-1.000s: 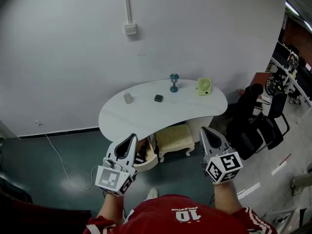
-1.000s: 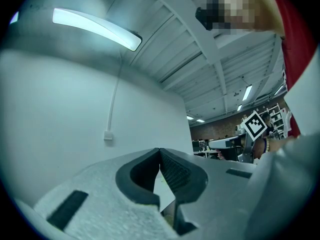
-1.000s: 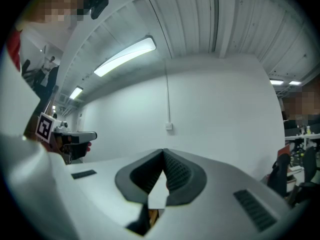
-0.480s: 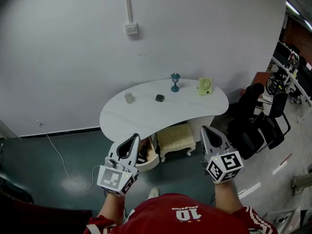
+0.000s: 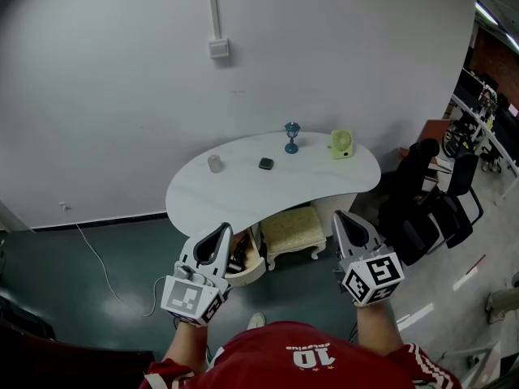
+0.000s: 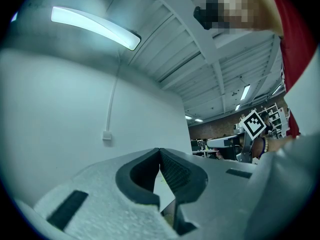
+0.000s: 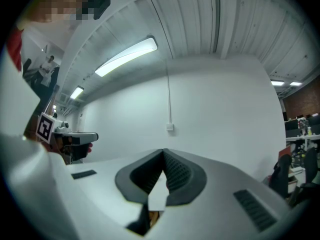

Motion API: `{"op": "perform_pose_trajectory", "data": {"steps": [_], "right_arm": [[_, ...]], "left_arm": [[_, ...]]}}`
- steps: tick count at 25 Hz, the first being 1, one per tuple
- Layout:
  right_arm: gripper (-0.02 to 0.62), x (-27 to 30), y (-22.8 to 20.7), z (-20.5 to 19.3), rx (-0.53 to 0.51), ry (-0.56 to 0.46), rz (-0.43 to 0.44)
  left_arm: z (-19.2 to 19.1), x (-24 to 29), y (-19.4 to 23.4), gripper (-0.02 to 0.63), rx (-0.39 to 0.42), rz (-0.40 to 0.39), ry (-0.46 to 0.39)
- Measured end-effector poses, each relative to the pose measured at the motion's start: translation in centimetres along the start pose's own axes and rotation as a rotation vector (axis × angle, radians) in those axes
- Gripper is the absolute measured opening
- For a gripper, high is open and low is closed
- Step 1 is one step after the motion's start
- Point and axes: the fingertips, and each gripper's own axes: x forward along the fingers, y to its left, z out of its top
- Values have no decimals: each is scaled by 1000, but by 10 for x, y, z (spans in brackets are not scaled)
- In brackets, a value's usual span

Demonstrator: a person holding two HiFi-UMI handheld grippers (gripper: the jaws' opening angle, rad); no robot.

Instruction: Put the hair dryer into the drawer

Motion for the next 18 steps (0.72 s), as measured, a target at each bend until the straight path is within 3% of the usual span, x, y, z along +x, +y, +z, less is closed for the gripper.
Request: {"op": "perform_pose_trajectory", "data": {"steps": [18], "right_arm": [[5, -5, -22, -15, 1, 24, -43]], "left_arm": [[-7, 10, 14, -14, -13, 29, -6]]}}
